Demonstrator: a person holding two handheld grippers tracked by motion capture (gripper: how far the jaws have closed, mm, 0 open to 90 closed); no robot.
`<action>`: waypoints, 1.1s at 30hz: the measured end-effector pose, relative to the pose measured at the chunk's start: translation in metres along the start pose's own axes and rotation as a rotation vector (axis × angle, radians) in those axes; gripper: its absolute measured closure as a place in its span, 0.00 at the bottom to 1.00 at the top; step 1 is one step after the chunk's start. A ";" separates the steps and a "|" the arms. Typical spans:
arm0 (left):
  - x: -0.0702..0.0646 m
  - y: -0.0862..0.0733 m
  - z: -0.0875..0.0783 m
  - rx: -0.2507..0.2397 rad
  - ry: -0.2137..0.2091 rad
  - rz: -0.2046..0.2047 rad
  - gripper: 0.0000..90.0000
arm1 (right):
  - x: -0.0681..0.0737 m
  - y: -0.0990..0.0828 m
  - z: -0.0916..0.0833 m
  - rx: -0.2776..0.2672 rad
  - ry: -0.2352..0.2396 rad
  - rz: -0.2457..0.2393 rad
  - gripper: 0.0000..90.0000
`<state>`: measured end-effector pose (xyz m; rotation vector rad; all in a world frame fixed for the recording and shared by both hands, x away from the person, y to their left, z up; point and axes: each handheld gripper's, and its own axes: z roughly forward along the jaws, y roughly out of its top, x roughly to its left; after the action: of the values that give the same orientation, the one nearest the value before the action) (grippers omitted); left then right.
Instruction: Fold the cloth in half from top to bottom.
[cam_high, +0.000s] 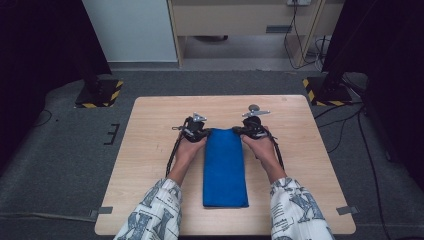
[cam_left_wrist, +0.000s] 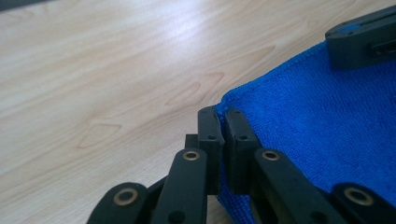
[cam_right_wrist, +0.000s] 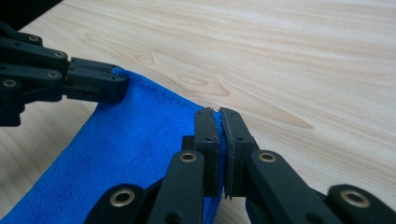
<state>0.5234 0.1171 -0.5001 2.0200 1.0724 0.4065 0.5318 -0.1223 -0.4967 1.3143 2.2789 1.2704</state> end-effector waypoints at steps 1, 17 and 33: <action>0.000 0.002 -0.004 -0.008 -0.002 0.001 0.96 | 0.001 0.001 -0.002 -0.003 -0.002 -0.002 0.96; 0.000 0.027 -0.027 -0.071 0.002 0.030 0.96 | 0.004 0.019 -0.024 -0.082 -0.006 -0.003 0.96; 0.006 0.036 -0.032 -0.086 0.007 0.029 0.97 | 0.006 0.031 -0.026 -0.099 -0.014 -0.022 0.96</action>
<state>0.5274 0.1267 -0.4526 1.9615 1.0139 0.4667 0.5326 -0.1251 -0.4556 1.2568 2.1854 1.3441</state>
